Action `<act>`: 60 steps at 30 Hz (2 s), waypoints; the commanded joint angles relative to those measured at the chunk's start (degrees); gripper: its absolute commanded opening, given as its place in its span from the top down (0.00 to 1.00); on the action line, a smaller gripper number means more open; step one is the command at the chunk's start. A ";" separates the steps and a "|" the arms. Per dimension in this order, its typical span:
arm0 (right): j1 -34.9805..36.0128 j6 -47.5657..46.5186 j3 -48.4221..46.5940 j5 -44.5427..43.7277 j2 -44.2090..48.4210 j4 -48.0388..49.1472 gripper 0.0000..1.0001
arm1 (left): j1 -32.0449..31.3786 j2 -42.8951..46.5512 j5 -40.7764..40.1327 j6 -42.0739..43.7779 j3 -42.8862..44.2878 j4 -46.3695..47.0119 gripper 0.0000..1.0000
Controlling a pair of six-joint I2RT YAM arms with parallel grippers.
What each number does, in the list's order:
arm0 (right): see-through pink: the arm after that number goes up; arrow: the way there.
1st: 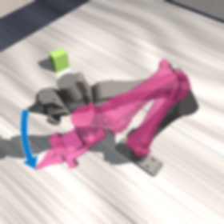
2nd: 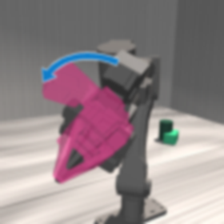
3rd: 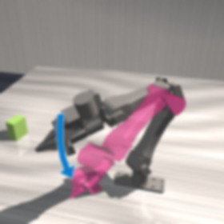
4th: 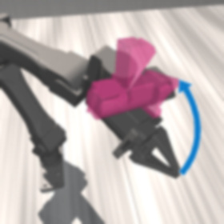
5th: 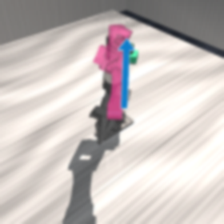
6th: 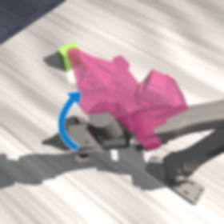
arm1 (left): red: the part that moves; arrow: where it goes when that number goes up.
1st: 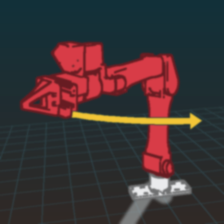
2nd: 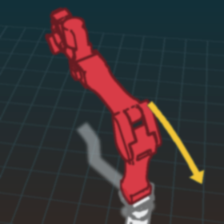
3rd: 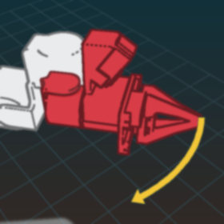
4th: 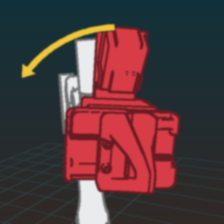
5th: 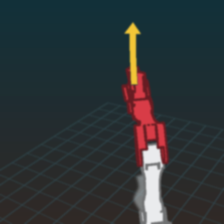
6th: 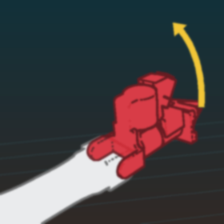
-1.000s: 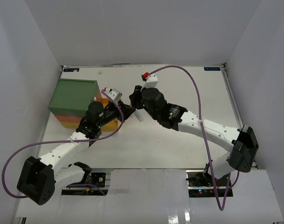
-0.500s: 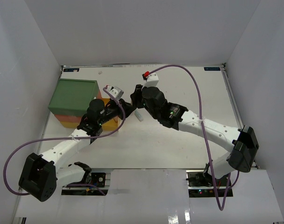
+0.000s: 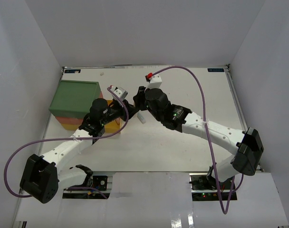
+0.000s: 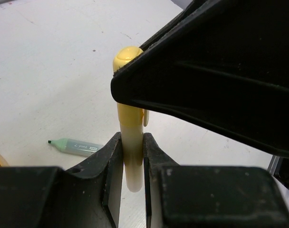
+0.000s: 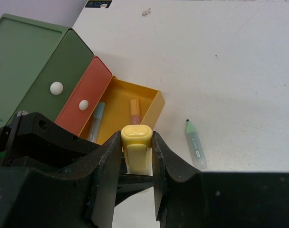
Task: Sort the stationery into containers
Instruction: Close the pen cap on the pen.
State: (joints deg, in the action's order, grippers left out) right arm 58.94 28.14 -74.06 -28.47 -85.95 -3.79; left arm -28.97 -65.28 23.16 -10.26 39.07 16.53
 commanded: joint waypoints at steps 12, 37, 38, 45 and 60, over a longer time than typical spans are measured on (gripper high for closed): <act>4.61 5.08 8.50 17.49 -4.49 -21.08 0.71 | -0.03 2.52 -2.33 0.86 14.28 27.07 1.00; 3.11 2.71 3.75 9.31 -0.62 -19.41 0.64 | -0.38 10.26 6.20 0.59 -4.09 2.19 0.98; 3.20 2.71 3.58 9.13 -0.62 -19.50 0.64 | -0.47 9.82 6.11 0.59 -4.09 2.10 0.98; 2.50 2.97 2.08 7.73 -0.18 -19.67 0.56 | -0.65 7.80 5.58 0.33 -3.65 0.87 0.99; -0.23 0.60 -0.56 6.76 5.97 -19.68 0.45 | -1.44 3.67 2.25 0.51 -2.07 -2.29 1.00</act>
State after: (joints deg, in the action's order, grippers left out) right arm 59.20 30.83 -72.71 -20.78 -83.55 -19.20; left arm -30.81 -61.34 28.27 -10.09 33.95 12.14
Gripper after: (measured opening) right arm 0.550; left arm 0.283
